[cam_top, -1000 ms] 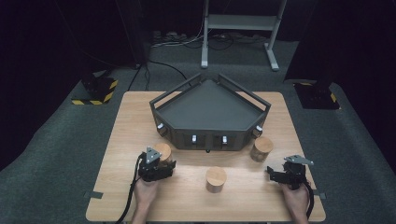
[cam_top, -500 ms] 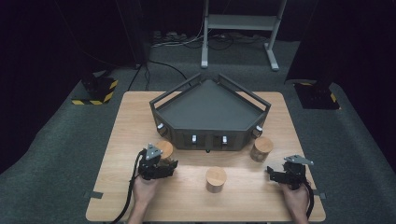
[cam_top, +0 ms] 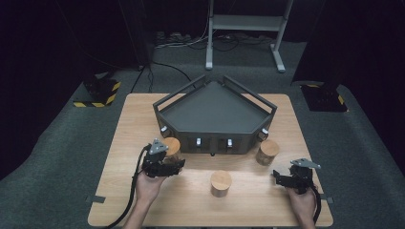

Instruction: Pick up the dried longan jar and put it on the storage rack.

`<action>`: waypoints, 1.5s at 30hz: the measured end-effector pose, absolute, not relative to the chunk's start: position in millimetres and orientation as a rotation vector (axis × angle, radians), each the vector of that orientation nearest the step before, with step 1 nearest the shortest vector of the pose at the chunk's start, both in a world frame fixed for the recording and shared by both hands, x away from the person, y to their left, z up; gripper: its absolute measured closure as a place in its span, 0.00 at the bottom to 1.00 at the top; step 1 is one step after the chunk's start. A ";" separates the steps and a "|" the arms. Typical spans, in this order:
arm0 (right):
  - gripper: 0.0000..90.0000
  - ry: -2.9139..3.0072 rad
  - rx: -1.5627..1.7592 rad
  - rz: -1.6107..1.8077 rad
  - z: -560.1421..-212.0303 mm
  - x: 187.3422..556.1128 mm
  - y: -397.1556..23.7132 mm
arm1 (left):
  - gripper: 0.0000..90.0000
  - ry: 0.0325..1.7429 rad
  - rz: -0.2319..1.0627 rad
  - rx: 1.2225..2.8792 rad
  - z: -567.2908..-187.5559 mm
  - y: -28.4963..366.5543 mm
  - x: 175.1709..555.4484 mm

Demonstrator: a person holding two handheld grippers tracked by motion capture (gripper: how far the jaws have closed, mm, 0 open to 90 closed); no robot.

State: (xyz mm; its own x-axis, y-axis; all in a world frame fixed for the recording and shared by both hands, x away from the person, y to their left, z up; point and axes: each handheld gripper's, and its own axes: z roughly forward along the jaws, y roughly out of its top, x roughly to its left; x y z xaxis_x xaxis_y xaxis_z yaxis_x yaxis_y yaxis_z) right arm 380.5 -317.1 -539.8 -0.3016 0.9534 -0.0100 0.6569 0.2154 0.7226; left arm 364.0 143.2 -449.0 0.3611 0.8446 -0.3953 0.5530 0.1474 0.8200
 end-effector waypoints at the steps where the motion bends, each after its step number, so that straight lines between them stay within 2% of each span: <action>1: 0.09 2.038 1.486 0.862 -539.8 380.5 -317.0 | 0.29 1.313 0.327 1.522 -445.4 143.3 365.2; 17: 0.09 2.038 1.486 0.862 -539.8 380.5 -317.0 | 0.29 1.325 0.324 1.512 -395.6 140.5 379.4; 31: 0.09 2.035 1.489 0.862 -539.7 380.6 -316.9 | 0.29 1.283 0.287 1.503 -375.1 130.2 395.7; 45: 0.09 2.035 1.489 0.862 -539.7 380.6 -316.9 | 0.29 1.273 0.325 1.495 -350.2 122.1 424.4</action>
State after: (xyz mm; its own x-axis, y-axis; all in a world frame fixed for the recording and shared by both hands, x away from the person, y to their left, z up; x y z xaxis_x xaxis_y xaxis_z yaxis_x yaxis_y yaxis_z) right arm 380.6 -316.9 -539.7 -0.2986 0.9543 -0.0093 0.6575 0.2127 0.7228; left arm 424.4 122.1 -350.2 0.3867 0.8252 -0.4117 0.5271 0.1685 0.8329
